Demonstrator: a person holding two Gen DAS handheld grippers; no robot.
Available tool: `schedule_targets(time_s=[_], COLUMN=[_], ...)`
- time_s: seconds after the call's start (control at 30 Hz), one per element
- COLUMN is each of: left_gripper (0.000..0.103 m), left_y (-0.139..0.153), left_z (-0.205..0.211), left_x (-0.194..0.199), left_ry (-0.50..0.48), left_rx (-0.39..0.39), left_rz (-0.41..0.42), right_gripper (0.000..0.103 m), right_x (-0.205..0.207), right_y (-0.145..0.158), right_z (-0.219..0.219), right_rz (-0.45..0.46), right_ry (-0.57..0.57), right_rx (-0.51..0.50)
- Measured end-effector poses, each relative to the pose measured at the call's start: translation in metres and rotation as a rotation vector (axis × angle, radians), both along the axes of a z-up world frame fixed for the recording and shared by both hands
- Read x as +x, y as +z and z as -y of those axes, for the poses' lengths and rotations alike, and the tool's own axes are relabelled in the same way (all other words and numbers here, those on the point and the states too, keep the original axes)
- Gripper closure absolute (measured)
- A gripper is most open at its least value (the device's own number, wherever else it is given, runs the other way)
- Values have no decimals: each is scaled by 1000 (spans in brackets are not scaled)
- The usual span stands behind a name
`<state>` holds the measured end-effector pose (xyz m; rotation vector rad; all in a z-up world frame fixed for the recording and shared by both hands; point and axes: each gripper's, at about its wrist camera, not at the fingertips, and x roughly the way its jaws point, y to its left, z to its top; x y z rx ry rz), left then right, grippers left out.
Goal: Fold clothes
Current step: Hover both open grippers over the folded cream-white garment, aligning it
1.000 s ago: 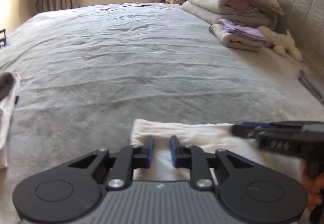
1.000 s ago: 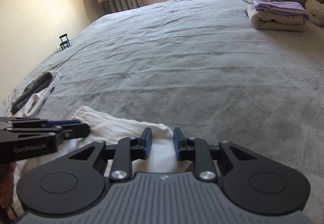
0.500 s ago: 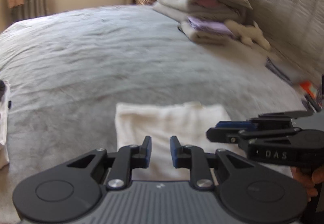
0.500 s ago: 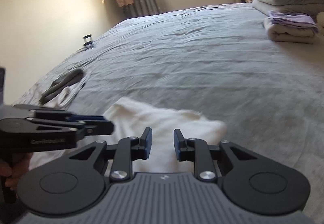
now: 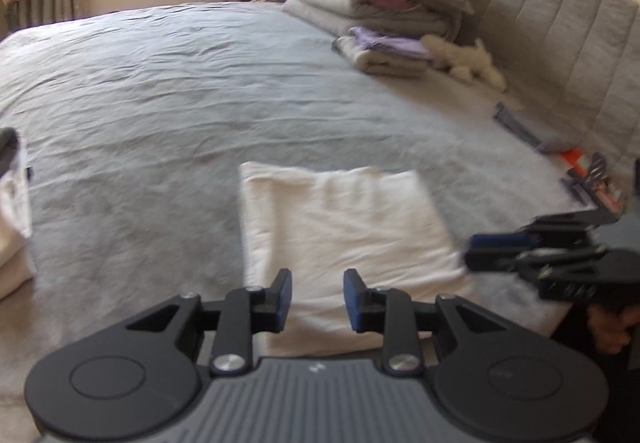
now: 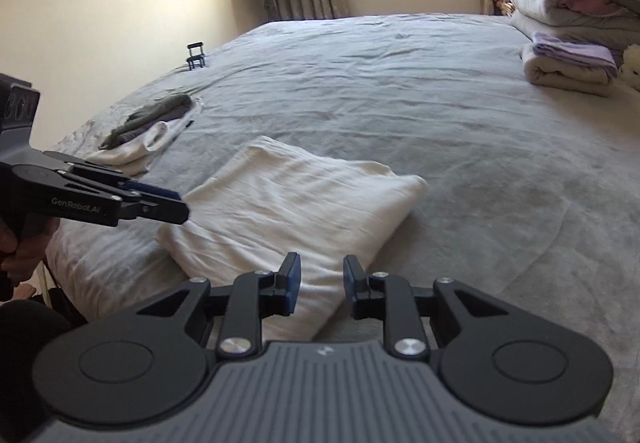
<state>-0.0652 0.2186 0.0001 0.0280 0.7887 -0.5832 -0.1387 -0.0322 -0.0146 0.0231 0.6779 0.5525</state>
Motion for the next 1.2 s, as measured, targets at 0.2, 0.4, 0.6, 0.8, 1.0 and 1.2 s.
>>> schedule_targets(time_s=[0.2,0.4,0.6,0.8,1.0,1.2], left_gripper=[74,74,71,71,67,54], left_y=[-15,-14,0,-12,-9,-6], left_z=[16,-1,4,8,-16,-19], left_x=[-5,-15,-9,2,2,27], left_ry=[-45,-58,-61,-27,2,44], left_rx=[107,99,17,131,91,-2], left_rz=[-30,-49,-6,-37,-55,-82], right_gripper=[79,79,79,78,74,67], right_x=[-4,-21,-17,2,-12,14], right_y=[-10,-16,0,-13,-16,-10], right_z=[-32,-20,-16,-20,10,33], right_rz=[-9,-31,-7,-60,-103,-192], right_ry=[59,79,59,43,49,-44], right_rx=[-34,-68,-50,-56,-67,109])
